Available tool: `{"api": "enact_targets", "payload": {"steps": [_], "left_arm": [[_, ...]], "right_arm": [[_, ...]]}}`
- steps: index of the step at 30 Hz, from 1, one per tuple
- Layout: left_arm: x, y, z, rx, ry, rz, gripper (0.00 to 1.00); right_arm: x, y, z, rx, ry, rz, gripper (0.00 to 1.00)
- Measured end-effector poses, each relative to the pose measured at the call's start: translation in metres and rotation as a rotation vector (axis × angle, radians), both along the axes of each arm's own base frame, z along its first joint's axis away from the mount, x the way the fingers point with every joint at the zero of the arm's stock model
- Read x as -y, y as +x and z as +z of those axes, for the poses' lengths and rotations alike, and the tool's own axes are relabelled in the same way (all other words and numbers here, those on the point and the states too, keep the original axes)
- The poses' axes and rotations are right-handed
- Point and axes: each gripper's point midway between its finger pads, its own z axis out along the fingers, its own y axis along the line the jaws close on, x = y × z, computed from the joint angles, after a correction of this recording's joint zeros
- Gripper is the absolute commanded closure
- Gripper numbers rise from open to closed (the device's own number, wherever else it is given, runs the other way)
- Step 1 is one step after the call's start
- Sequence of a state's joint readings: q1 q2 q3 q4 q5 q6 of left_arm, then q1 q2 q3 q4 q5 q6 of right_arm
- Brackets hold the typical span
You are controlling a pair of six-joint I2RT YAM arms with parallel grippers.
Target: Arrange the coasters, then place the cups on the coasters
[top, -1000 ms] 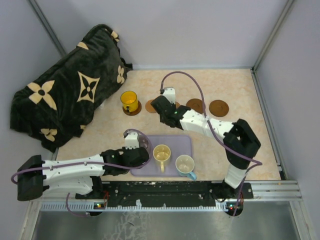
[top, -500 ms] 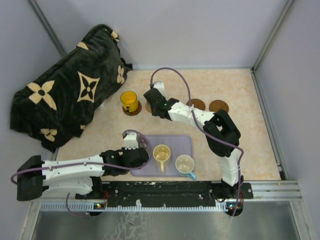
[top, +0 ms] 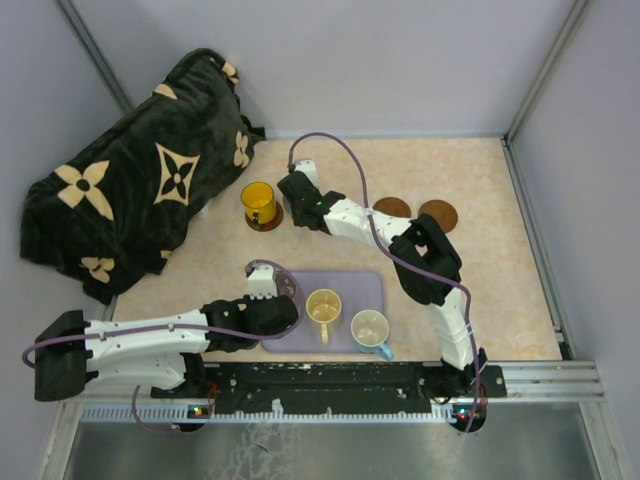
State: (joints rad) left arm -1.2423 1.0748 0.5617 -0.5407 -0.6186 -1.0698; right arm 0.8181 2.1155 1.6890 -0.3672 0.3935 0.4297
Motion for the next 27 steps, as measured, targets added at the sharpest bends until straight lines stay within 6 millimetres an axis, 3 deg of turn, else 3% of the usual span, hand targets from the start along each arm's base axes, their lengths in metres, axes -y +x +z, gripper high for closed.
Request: {"api": "enact_targets", "payload": {"steps": [18, 27], "left_arm": [[0.001, 0.000, 0.000, 0.000, -0.001, 0.001, 0.91], [0.001, 0.000, -0.001, -0.001, 0.000, 0.001, 0.91]], "right_arm": [[0.002, 0.005, -0.004, -0.018, -0.015, -0.055, 1.00], [0.000, 0.006, -0.018, -0.030, -0.012, -0.075, 1.00]]}}
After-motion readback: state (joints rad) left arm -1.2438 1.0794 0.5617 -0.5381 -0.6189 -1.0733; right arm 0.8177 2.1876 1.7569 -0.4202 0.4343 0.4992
